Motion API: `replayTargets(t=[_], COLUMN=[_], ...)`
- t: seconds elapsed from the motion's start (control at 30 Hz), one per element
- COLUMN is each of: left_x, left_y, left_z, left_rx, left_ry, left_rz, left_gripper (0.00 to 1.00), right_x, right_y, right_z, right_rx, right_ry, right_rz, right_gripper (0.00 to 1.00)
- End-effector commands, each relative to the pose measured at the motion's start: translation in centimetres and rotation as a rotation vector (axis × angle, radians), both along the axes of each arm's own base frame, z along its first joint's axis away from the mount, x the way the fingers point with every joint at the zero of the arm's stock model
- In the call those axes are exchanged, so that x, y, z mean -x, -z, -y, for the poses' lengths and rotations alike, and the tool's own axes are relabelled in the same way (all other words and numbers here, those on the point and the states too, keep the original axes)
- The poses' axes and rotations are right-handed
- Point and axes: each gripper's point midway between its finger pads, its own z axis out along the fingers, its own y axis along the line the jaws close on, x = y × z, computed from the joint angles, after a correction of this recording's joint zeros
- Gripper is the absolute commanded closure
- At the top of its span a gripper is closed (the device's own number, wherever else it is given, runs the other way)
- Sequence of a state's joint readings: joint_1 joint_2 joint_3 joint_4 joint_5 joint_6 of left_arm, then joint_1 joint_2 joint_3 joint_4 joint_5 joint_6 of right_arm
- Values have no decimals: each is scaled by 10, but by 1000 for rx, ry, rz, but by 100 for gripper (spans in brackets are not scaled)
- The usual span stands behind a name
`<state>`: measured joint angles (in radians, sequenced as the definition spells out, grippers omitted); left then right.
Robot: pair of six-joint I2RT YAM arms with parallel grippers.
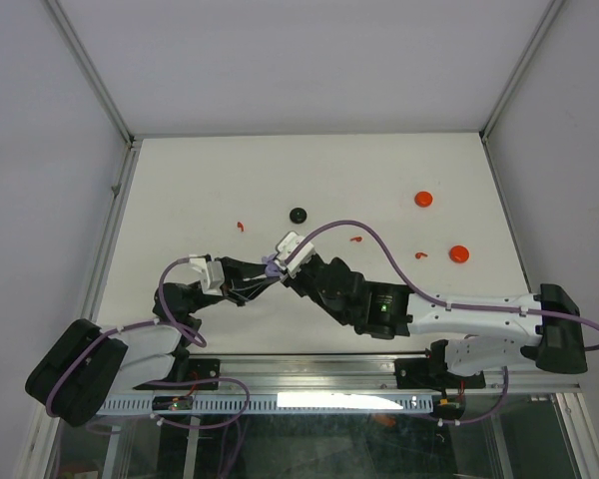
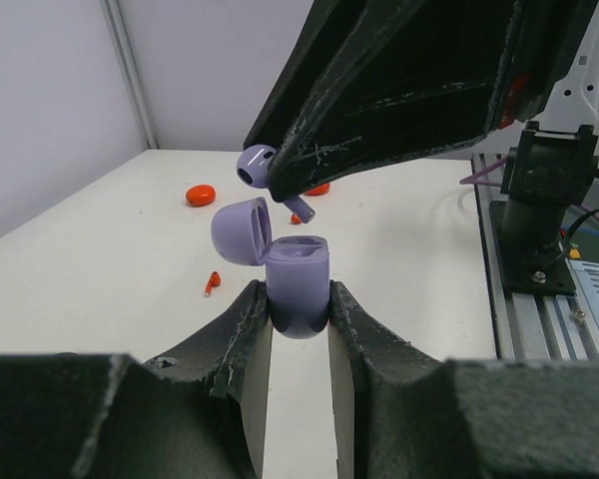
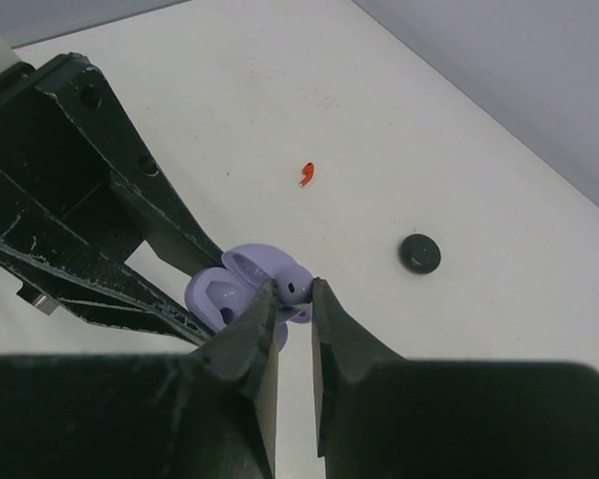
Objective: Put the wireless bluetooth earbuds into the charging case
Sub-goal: Place the earbud in the charging case.
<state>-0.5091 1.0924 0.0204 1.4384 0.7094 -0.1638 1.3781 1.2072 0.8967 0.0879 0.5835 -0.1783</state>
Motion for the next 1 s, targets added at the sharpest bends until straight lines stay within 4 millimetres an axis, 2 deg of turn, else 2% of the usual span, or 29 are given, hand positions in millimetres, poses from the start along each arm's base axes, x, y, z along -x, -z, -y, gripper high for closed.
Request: replayTargets(t=[0.0, 0.67, 0.97], left_x=[15, 11, 14], left_y=[-11, -27, -31], left_z=[-7, -13, -12], left_rx=[42, 135, 145], left_ry=[8, -25, -1], left_rz=[99, 26, 25], left_gripper=[95, 95, 94], right_x=[-4, 6, 0], right_y=[-21, -3, -6], right_z=[-5, -12, -6], right_rx=[-81, -87, -124], right_ry=[27, 17, 76], right_rz=[37, 24, 58], right_gripper=[92, 92, 92])
